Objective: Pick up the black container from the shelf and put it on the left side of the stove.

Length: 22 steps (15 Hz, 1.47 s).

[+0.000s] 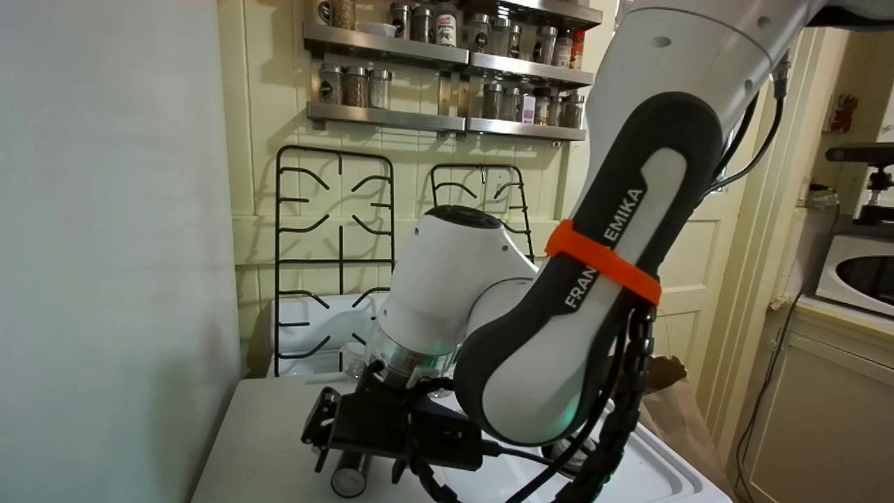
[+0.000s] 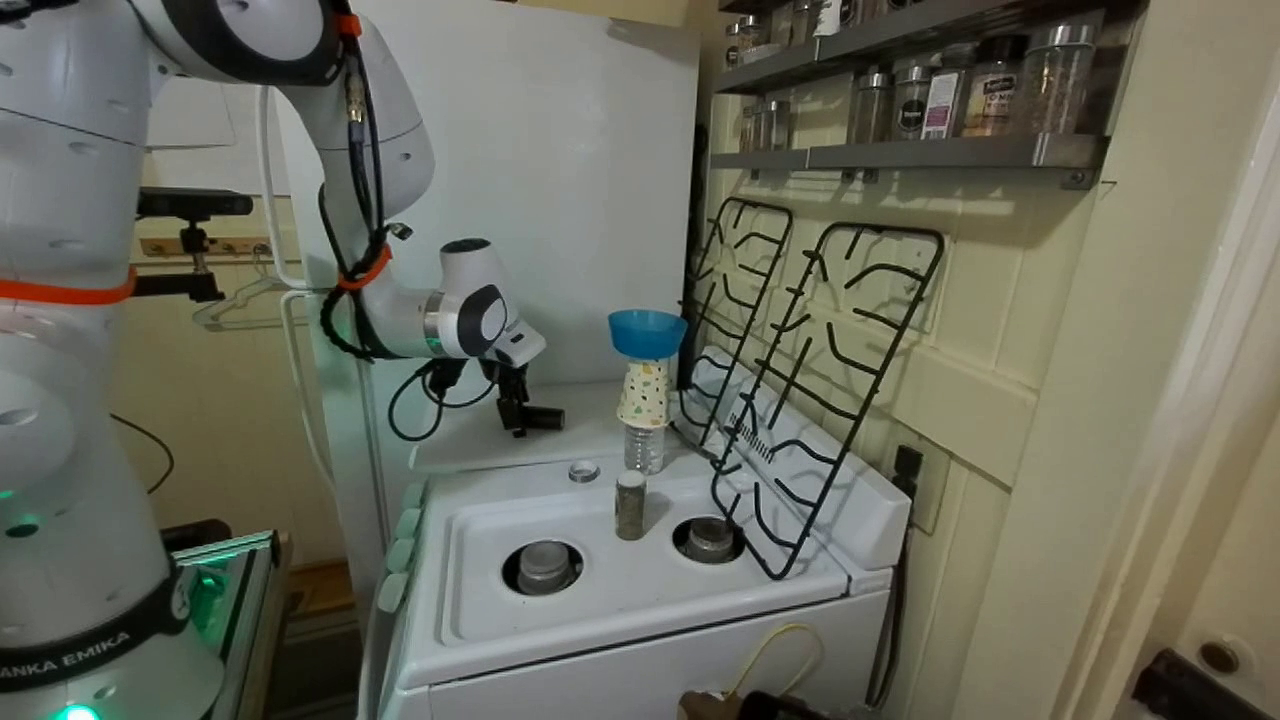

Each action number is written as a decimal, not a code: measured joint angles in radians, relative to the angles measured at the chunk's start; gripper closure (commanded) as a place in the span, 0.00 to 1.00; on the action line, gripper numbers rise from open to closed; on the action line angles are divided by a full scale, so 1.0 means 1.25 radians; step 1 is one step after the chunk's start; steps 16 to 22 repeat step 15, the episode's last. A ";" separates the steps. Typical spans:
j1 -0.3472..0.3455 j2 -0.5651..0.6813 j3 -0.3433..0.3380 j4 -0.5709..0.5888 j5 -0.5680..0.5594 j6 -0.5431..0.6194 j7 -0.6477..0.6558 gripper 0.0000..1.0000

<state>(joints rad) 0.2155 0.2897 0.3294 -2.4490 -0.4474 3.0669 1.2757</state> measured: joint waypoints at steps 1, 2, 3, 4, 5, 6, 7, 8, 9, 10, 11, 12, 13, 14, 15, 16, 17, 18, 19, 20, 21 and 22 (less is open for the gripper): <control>-0.010 -0.003 0.014 0.000 0.007 -0.014 -0.005 0.00; -0.015 -0.012 0.023 0.000 0.010 -0.036 -0.005 0.00; -0.016 -0.026 0.027 0.001 0.010 -0.062 -0.005 0.00; -0.016 -0.044 0.031 0.002 0.010 -0.091 -0.005 0.00; -0.015 -0.066 0.035 0.002 0.010 -0.121 -0.005 0.00; -0.014 -0.089 0.041 0.002 0.011 -0.152 -0.005 0.00; -0.014 -0.113 0.051 0.003 0.016 -0.184 -0.005 0.00; -0.014 -0.135 0.061 0.003 0.024 -0.215 -0.005 0.00; -0.013 -0.157 0.070 0.003 0.029 -0.245 -0.005 0.00; -0.011 -0.176 0.077 0.004 0.033 -0.269 -0.005 0.00; -0.009 -0.193 0.083 0.006 0.035 -0.289 -0.006 0.00; -0.007 -0.208 0.089 0.007 0.041 -0.307 -0.009 0.00; 0.003 -0.220 0.086 0.008 0.058 -0.332 -0.018 0.00; 0.016 -0.234 0.079 0.008 0.074 -0.363 -0.020 0.00; 0.027 -0.250 0.073 0.006 0.080 -0.398 -0.017 0.00; 0.027 -0.250 0.073 0.006 0.080 -0.398 -0.017 0.00; 0.027 -0.250 0.073 0.006 0.080 -0.398 -0.017 0.00; 0.027 -0.250 0.073 0.006 0.080 -0.398 -0.017 0.00; 0.027 -0.250 0.073 0.006 0.080 -0.398 -0.017 0.00; 0.027 -0.250 0.073 0.006 0.080 -0.398 -0.017 0.00; 0.027 -0.250 0.073 0.006 0.080 -0.398 -0.017 0.00; 0.027 -0.250 0.073 0.006 0.080 -0.398 -0.017 0.00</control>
